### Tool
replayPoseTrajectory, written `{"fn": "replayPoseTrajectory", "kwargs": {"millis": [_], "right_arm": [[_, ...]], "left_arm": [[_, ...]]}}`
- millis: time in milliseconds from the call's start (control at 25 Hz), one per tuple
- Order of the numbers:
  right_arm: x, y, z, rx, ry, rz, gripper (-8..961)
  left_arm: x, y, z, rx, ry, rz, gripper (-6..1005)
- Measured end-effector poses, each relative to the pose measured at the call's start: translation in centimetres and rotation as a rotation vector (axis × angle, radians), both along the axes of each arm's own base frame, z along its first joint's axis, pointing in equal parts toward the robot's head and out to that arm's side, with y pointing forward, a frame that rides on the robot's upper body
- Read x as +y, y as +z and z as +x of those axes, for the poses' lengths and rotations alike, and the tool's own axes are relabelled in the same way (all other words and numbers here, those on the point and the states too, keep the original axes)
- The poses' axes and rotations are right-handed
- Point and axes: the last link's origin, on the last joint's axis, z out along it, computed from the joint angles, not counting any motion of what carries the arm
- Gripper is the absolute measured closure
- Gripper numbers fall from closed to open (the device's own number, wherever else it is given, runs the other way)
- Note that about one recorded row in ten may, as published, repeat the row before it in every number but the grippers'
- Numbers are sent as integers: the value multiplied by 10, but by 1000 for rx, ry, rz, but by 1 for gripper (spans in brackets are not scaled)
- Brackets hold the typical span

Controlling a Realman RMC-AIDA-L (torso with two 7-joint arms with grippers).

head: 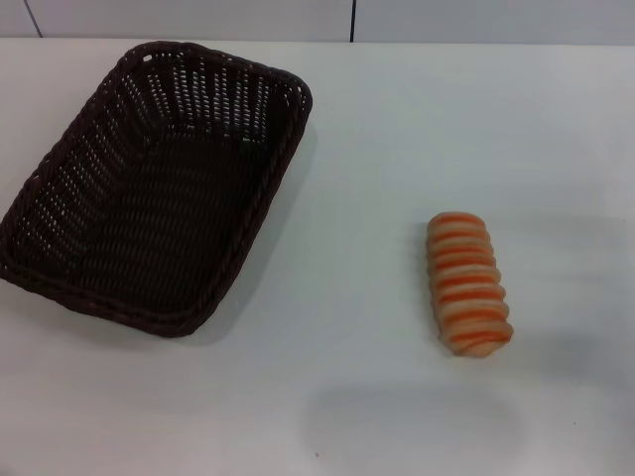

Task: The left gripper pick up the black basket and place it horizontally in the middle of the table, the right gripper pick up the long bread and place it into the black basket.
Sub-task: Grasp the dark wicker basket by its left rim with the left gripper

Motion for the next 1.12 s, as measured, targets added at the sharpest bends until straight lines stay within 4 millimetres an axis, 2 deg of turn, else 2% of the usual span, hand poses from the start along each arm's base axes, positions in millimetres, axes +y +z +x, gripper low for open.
{"fn": "replayPoseTrajectory", "kwargs": {"millis": [280, 320, 480, 520, 560, 680, 720, 920, 960, 1120], "right_arm": [[-1, 0, 1, 2, -3, 0, 364], [-1, 0, 0, 4, -3, 0, 364], [-2, 0, 1, 6, -2, 3, 364], [-2, 0, 1, 6, -2, 3, 364], [-3, -1, 1, 6, -3, 3, 364], [-3, -1, 1, 8, -4, 3, 365], [-3, -1, 1, 8, -3, 5, 365], [-3, -1, 0, 8, -3, 5, 366], [-3, -1, 0, 8, -3, 5, 366], [-4, -1, 1, 8, -4, 5, 365]], "left_arm": [[-2, -1, 3, -19, -31, -4, 206], [-3, 0, 12, -75, -98, -21, 207], [-3, 2, 19, -105, -142, -48, 211], [-2, 5, 31, -123, -196, -99, 212], [-2, 6, 34, -125, -208, -114, 213], [-2, 6, 34, -125, -208, -114, 216], [6, 11, 60, -130, -266, -247, 217], [11, 18, 87, -136, -266, -411, 221], [11, 18, 87, -136, -266, -411, 222], [18, 21, 108, -72, -198, -546, 226]]}}
